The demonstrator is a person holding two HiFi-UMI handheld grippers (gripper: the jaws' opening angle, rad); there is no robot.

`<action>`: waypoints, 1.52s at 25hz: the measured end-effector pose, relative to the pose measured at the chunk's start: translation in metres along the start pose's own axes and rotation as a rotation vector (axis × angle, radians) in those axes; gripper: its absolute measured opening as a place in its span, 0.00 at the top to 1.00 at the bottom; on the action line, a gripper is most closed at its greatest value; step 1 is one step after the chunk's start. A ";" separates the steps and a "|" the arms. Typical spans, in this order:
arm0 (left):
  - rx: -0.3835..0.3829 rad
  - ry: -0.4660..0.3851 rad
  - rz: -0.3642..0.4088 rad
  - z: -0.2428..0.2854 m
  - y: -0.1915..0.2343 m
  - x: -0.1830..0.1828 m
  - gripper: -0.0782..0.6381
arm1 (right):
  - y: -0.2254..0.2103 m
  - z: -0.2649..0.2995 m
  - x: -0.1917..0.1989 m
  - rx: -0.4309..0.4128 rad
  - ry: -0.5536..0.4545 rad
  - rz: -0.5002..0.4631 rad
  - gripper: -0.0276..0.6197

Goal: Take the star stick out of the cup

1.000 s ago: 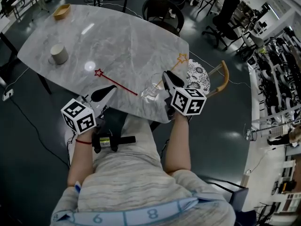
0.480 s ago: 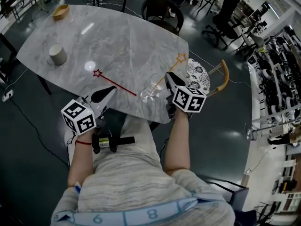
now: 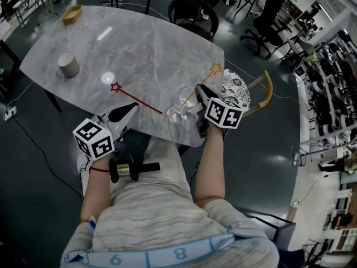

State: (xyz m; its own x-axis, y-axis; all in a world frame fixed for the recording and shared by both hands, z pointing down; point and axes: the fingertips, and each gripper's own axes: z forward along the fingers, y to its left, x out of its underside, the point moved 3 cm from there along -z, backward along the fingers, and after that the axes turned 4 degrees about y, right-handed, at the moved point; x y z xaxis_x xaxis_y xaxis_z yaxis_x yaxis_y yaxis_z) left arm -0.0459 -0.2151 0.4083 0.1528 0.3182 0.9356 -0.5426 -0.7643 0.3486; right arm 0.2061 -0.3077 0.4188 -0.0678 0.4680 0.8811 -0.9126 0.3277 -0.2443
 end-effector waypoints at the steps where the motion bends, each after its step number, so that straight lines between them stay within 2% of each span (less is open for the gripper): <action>1: -0.001 0.000 0.000 0.000 0.001 0.000 0.87 | 0.000 0.001 0.000 -0.002 0.002 0.004 0.92; 12: 0.000 0.001 -0.004 0.001 0.001 0.001 0.87 | 0.004 -0.001 -0.004 -0.039 -0.021 0.034 0.93; 22: 0.002 -0.006 -0.004 -0.001 0.002 0.000 0.87 | 0.013 -0.004 -0.013 -0.046 -0.026 -0.004 0.93; 28: 0.005 -0.009 -0.003 -0.003 0.001 0.000 0.87 | 0.024 -0.012 -0.028 -0.042 -0.053 -0.057 0.93; 38: 0.004 -0.010 0.001 -0.007 0.000 -0.003 0.87 | 0.057 -0.022 -0.063 -0.043 -0.085 -0.207 0.93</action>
State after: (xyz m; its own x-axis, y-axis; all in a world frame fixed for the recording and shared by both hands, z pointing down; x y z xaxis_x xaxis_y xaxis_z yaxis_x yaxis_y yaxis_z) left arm -0.0521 -0.2118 0.4050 0.1606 0.3116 0.9365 -0.5397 -0.7667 0.3476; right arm 0.1672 -0.3008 0.3407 0.0842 0.3172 0.9446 -0.8927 0.4453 -0.0700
